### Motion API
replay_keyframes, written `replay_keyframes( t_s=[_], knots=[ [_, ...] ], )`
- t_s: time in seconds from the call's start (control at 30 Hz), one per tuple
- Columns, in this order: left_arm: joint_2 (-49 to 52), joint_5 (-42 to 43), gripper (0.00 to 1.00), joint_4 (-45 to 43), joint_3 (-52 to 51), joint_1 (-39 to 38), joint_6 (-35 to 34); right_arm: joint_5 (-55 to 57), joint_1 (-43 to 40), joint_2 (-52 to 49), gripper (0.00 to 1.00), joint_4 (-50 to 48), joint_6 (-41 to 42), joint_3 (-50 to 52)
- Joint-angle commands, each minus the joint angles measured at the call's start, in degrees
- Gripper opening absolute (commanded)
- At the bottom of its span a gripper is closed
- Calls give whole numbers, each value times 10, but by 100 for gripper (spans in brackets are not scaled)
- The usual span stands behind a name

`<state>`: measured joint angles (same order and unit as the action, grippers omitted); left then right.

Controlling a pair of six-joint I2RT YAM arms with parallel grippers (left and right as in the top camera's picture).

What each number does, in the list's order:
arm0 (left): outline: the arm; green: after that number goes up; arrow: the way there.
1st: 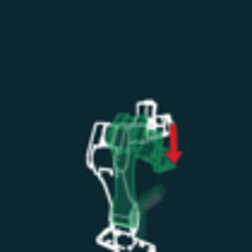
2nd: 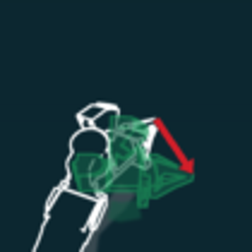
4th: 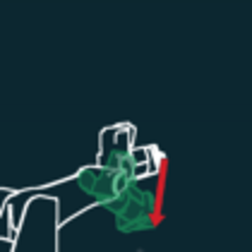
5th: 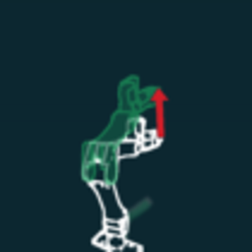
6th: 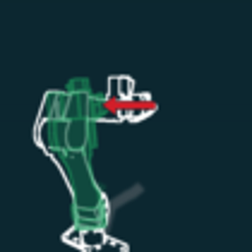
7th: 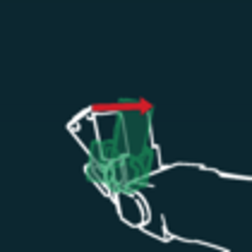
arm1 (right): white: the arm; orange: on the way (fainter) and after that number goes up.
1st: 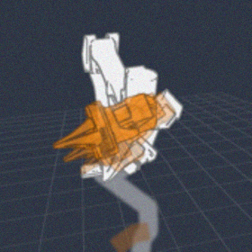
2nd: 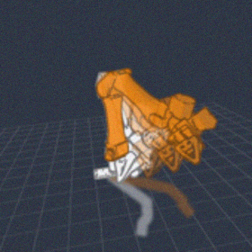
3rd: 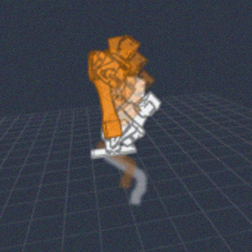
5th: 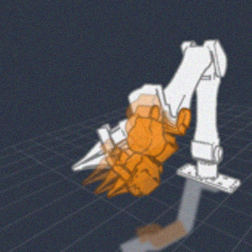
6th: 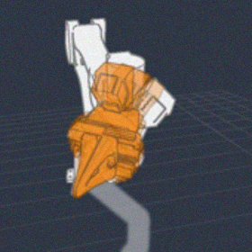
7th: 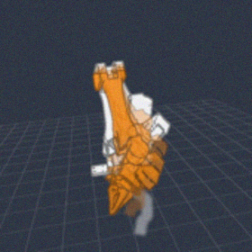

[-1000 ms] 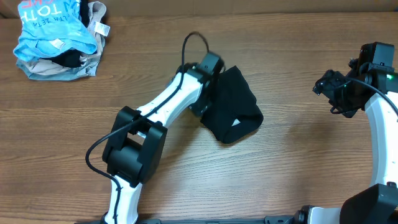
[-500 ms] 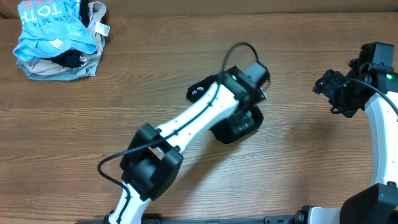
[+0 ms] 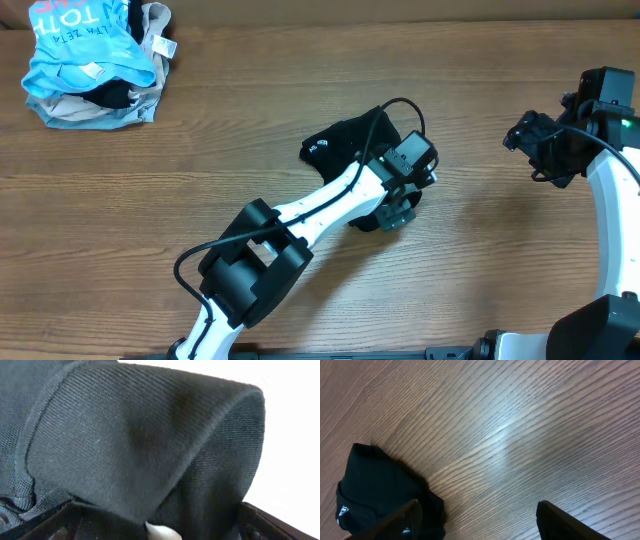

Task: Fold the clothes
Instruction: 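Grasp the black folded bundle with the left gripper and lift it, then carry the bundle with the left gripper to the clothes pile top left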

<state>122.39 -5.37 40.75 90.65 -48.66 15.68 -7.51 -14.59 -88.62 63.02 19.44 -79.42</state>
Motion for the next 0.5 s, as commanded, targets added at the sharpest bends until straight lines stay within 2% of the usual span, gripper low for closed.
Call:
replay_keyframes(
  t_s=[0.0, 0.17, 0.27, 0.4, 0.43, 0.47],
  knots=[
    [1, -28, 100, -18, -20, 3, 24, -3, 0, -1, 77, -1, -5, -5],
    [2, -61, 100, -82, -52, 12, 23, -3, 0, -1, 77, -1, -4, -5],
    [2, -78, 97, -124, -80, 26, 23, -3, 0, -1, 77, 0, -4, -5],
    [2, -125, 75, -132, -98, 51, 21, -3, 0, -1, 77, 1, -4, -5],
    [2, -145, 64, -136, -98, 59, 21, -3, 0, -1, 77, 1, -4, -5],
    [2, -153, 61, -138, -98, 61, 21, -3, 0, -1, 77, 0, -4, -5]
  ],
)
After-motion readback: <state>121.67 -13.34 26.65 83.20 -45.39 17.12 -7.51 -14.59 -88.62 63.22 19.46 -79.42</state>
